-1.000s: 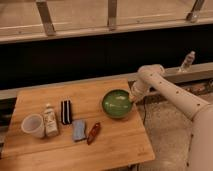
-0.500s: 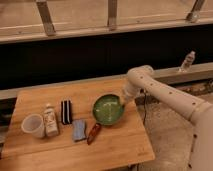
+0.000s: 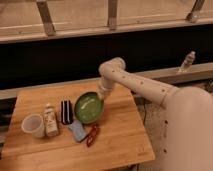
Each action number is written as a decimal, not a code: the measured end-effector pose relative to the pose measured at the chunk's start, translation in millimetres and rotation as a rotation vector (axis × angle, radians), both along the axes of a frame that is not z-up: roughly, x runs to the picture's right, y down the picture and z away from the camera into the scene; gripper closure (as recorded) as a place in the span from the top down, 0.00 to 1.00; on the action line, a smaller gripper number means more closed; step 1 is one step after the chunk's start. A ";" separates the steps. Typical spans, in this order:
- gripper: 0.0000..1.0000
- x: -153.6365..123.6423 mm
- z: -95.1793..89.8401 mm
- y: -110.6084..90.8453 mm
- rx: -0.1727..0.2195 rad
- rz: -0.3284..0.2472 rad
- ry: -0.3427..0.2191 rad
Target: Drag the ceramic bowl in a circle
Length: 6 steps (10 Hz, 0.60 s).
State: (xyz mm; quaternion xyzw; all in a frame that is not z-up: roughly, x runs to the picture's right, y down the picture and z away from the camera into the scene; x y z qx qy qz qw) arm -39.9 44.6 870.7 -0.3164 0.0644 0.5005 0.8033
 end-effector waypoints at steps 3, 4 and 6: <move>0.00 -41.7 20.8 -39.8 0.020 -0.053 -0.026; 0.00 -41.7 31.8 -53.2 0.019 -0.056 -0.012; 0.14 -25.6 54.7 -80.9 0.015 -0.029 0.016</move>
